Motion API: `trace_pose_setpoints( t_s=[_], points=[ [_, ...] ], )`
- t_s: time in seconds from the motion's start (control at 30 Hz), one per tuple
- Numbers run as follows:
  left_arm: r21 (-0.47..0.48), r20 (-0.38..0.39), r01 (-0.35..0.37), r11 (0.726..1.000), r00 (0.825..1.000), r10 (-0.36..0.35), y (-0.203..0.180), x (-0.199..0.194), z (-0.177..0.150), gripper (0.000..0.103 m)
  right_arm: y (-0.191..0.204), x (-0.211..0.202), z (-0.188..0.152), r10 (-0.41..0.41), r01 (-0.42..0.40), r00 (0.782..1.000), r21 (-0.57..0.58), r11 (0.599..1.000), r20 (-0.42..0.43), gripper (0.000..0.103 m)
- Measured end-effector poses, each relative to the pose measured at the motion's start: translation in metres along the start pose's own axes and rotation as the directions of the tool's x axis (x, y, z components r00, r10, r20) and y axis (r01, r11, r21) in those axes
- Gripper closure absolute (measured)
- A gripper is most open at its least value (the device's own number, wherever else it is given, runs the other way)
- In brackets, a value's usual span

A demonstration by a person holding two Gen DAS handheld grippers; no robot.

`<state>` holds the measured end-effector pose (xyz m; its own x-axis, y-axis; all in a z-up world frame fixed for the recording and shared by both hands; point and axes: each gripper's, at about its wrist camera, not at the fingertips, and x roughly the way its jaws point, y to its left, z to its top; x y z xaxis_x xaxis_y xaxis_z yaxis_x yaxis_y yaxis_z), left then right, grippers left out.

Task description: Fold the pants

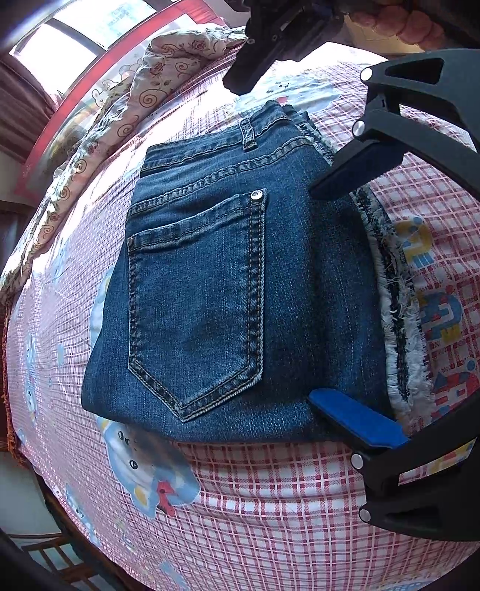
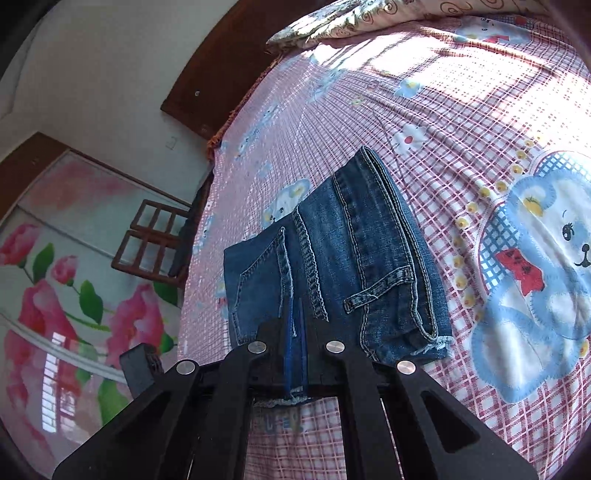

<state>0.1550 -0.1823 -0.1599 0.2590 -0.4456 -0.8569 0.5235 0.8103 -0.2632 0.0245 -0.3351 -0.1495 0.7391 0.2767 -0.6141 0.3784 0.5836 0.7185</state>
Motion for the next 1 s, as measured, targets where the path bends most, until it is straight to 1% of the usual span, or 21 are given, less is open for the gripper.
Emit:
trace_pose_setpoints(
  t_s=[0.03, 0.07, 0.13, 0.17, 0.23, 0.27, 0.3, 0.33, 0.37, 0.43, 0.47, 0.5, 0.57, 0.6, 0.67, 0.7, 0.77, 0.87, 0.93, 1.0],
  points=[
    [-0.006, 0.001, 0.003, 1.000, 1.000, -0.003, 0.001, 0.000, 0.000, 0.002, -0.011, 0.008, -0.004, -0.045, 0.046, 0.998, 0.017, 0.999, -0.035, 0.101],
    [-0.009, 0.002, 0.005, 1.000, 1.000, -0.005, 0.002, 0.000, 0.000, 0.002, -0.024, 0.017, -0.010, -0.063, 0.066, 0.995, 0.034, 0.997, -0.083, 0.101],
    [-0.009, 0.002, 0.006, 1.000, 1.000, -0.006, 0.003, 0.000, -0.001, 0.002, -0.042, 0.015, -0.018, 0.008, -0.002, 0.998, 0.091, 0.996, -0.069, 0.103],
    [-0.003, 0.003, 0.004, 1.000, 1.000, -0.004, 0.003, 0.000, -0.001, 0.002, -0.040, 0.012, -0.018, 0.008, -0.001, 0.997, 0.092, 0.996, -0.075, 0.103],
    [0.004, 0.006, 0.004, 1.000, 1.000, -0.004, 0.004, -0.001, -0.003, 0.002, -0.030, 0.006, -0.015, -0.024, 0.028, 0.996, 0.043, 0.999, -0.086, 0.103],
    [0.006, 0.007, 0.005, 1.000, 1.000, -0.005, 0.004, -0.001, -0.003, 0.002, -0.025, 0.002, -0.013, -0.026, 0.028, 0.996, 0.024, 0.999, -0.082, 0.103],
    [0.008, 0.008, 0.004, 1.000, 1.000, -0.004, 0.004, -0.001, -0.004, 0.002, -0.021, -0.006, -0.008, -0.024, 0.024, 0.998, 0.004, 1.000, -0.054, 0.102],
    [0.011, 0.007, 0.002, 1.000, 1.000, -0.002, 0.004, -0.002, -0.004, 0.002, -0.020, -0.014, -0.001, -0.025, 0.025, 1.000, -0.011, 1.000, -0.014, 0.092],
    [0.013, 0.007, 0.000, 1.000, 1.000, 0.000, 0.004, -0.001, -0.004, 0.002, -0.021, -0.022, 0.006, -0.031, 0.032, 0.999, -0.015, 0.999, 0.027, 0.072],
    [0.016, 0.007, -0.005, 1.000, 1.000, 0.004, 0.002, -0.001, -0.004, 0.002, -0.032, -0.032, 0.022, -0.059, 0.058, 0.994, 0.015, 0.998, 0.092, 0.044],
    [0.019, 0.007, -0.007, 1.000, 1.000, 0.006, 0.001, -0.001, -0.004, 0.002, -0.037, -0.033, 0.030, -0.067, 0.066, 0.992, 0.013, 0.998, 0.109, 0.044],
    [0.021, 0.007, -0.008, 1.000, 1.000, 0.008, 0.000, -0.001, -0.004, 0.002, -0.042, -0.032, 0.036, -0.093, 0.093, 0.988, 0.007, 0.996, 0.124, 0.044],
    [0.022, 0.008, -0.011, 1.000, 1.000, 0.011, 0.000, 0.000, -0.004, 0.002, -0.054, -0.023, 0.047, -0.112, 0.112, 0.988, 0.003, 0.994, 0.102, 0.044],
    [0.022, 0.007, -0.013, 1.000, 1.000, 0.013, -0.001, 0.000, -0.004, 0.002, -0.059, -0.017, 0.049, -0.110, 0.109, 0.990, 0.013, 0.994, 0.085, 0.044],
    [0.024, 0.004, -0.016, 1.000, 1.000, 0.016, -0.001, 0.000, -0.003, 0.002, -0.065, -0.002, 0.049, -0.055, 0.054, 0.998, 0.025, 0.998, 0.030, 0.044],
    [0.025, 0.003, -0.015, 1.000, 1.000, 0.015, -0.001, 0.000, -0.003, 0.002, -0.065, 0.004, 0.047, -0.047, 0.047, 0.999, 0.018, 0.999, 0.009, 0.044],
    [0.028, 0.001, -0.009, 1.000, 1.000, 0.009, 0.000, -0.001, -0.002, 0.002, -0.058, 0.011, 0.042, -0.019, 0.019, 1.000, -0.034, 0.999, -0.004, 0.044],
    [0.025, -0.005, 0.016, 1.000, 1.000, -0.016, 0.003, -0.005, 0.000, 0.002, -0.048, 0.015, 0.040, -0.051, 0.050, 0.999, -0.080, 0.996, -0.008, 0.044],
    [0.020, 0.004, 0.038, 0.999, 0.999, -0.038, 0.008, -0.015, 0.001, 0.002, -0.050, 0.016, 0.041, -0.042, 0.041, 0.999, -0.065, 0.997, -0.016, 0.044],
    [0.007, 0.034, 0.052, 0.999, 0.998, -0.052, 0.018, -0.029, 0.003, 0.002, -0.052, 0.015, 0.042, -0.030, 0.029, 0.999, -0.057, 0.998, -0.025, 0.044]
  ],
)
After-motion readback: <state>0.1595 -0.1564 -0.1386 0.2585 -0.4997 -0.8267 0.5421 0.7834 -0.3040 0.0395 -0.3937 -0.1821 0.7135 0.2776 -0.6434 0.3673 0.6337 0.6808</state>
